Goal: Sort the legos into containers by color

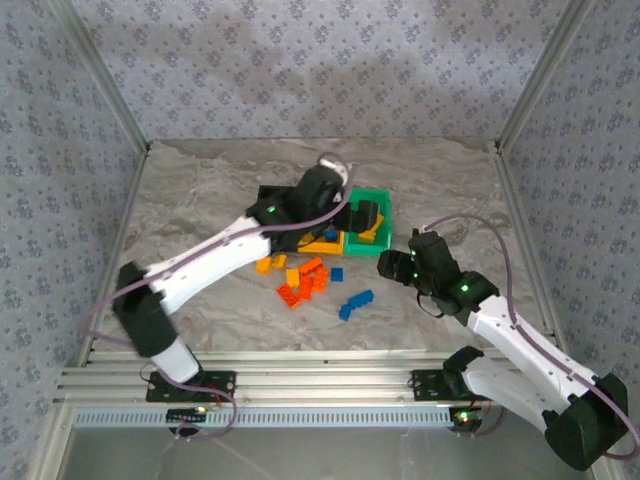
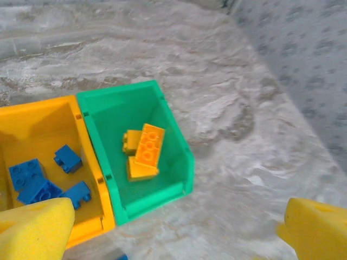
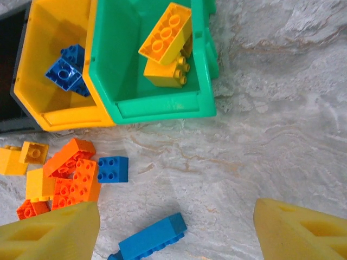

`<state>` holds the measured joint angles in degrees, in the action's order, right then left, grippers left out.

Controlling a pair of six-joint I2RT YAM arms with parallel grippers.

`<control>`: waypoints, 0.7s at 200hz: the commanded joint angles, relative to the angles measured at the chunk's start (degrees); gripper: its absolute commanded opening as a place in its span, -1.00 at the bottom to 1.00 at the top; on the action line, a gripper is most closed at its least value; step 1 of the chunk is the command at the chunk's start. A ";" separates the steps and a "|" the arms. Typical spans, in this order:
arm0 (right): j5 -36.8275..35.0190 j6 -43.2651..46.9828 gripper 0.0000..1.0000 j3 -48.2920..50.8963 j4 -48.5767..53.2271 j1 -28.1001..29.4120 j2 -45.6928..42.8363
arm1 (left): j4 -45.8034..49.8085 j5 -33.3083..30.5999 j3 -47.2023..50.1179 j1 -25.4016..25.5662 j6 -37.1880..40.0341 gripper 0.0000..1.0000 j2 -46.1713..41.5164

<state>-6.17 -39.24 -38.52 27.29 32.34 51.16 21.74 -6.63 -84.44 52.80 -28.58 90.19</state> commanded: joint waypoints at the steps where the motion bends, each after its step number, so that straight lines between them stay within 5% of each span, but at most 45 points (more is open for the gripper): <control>1: 3.01 -0.74 0.54 0.89 -1.56 0.33 1.59 | -4.46 -0.06 11.28 1.53 -2.25 0.99 -7.68; 71: 4.17 -3.06 0.54 1.29 -0.96 7.11 9.14 | -6.58 -5.99 44.04 4.77 -13.90 0.99 -33.90; 140: -4.64 -24.69 0.51 3.79 -2.43 16.74 14.37 | -3.46 -10.49 54.96 4.84 -19.30 0.99 -44.32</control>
<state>-6.15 -52.21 -35.88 25.54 47.31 64.20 17.39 -14.00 -30.59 57.39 -45.41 48.36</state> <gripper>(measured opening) 0.760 0.995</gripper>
